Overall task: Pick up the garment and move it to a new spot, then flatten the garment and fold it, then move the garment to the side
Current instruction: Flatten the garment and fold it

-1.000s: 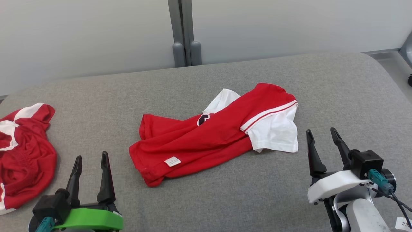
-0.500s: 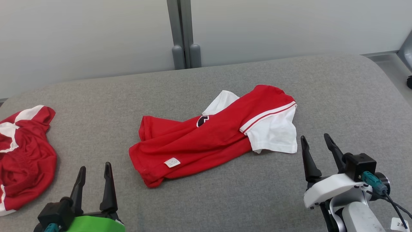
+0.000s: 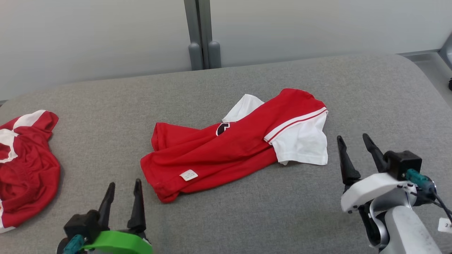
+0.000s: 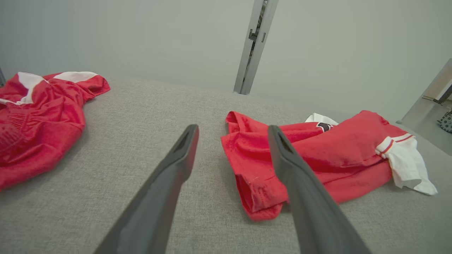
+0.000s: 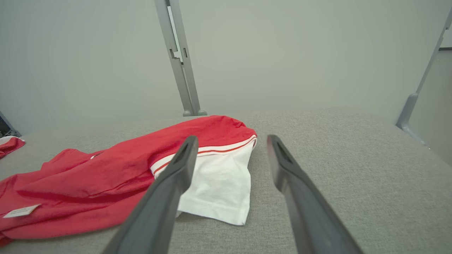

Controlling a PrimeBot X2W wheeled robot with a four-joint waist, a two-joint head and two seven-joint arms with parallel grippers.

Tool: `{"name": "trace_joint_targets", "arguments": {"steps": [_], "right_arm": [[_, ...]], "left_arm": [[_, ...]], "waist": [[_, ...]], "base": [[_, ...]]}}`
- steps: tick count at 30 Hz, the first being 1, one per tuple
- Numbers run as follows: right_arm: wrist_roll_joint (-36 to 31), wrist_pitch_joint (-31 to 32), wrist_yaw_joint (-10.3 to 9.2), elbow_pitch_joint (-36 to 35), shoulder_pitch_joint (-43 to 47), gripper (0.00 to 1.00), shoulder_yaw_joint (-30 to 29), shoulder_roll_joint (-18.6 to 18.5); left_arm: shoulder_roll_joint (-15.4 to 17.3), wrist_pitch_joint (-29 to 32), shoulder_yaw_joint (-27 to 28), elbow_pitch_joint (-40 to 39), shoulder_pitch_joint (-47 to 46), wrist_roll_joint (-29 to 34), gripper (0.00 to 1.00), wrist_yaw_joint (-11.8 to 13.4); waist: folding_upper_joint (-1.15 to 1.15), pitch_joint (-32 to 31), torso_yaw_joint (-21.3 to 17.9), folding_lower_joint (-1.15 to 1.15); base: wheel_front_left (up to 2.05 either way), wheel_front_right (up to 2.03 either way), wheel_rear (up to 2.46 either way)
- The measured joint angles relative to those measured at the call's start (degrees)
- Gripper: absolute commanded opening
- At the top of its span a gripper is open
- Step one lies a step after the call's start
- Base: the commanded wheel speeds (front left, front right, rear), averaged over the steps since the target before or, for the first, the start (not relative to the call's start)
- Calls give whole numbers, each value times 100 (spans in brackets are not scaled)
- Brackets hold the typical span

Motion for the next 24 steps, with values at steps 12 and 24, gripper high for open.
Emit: {"name": "trace_joint_targets", "arguments": {"steps": [12, 24], "right_arm": [[200, 1918, 0, 1129, -957, 100, -606, -71], [208, 1778, 0, 2434, -1625, 100, -443, 42]], "left_arm": [[14, 1608, -522, 623, -872, -315, 100, 104], [4, 2405, -799, 515, -1042, -528, 100, 252]], "waist": [[0, 441, 55, 0], [0, 805, 170, 0]], "base": [[0, 0, 0], [0, 0, 0]]}}
